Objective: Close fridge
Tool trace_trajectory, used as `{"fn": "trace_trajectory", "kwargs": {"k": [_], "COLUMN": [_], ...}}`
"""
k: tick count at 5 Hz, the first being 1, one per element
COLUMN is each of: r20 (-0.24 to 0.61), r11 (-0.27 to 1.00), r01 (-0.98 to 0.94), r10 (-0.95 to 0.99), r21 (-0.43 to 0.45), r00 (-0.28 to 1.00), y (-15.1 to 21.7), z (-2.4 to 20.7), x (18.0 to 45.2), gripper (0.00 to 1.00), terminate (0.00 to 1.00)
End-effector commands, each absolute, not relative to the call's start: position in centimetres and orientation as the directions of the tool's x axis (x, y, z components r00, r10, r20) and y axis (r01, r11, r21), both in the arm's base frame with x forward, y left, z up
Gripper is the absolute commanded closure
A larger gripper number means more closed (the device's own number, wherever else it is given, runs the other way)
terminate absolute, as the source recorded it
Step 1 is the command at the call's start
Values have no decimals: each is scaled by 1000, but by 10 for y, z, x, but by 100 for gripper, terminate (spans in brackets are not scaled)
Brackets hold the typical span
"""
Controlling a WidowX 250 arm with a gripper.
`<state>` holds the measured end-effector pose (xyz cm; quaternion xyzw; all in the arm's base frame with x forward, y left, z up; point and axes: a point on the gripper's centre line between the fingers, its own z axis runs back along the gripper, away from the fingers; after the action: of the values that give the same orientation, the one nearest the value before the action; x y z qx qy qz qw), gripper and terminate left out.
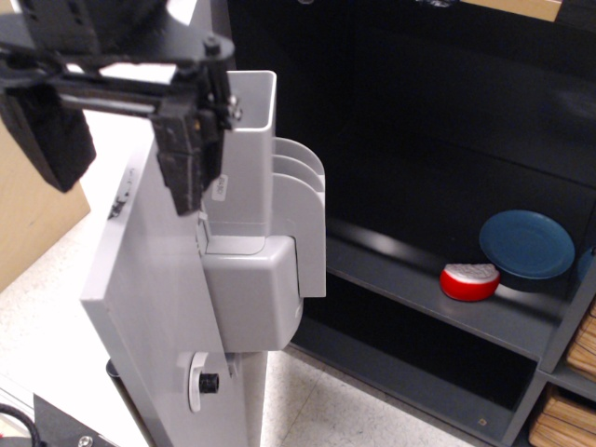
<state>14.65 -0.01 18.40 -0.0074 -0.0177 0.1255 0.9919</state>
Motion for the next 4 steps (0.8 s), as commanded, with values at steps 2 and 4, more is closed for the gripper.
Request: {"fn": "trace_trajectory", "kwargs": {"k": [2,4], "r20": [0,72], "r11": [937,922], "r01": [-324,-362], "r10": [327,373], "r21": [-129,-136], "r00": [945,925], "y": [-47,-119], "z": [160,163], "x": [185,240], "gripper": [0,0], "terminate": [0,0]}}
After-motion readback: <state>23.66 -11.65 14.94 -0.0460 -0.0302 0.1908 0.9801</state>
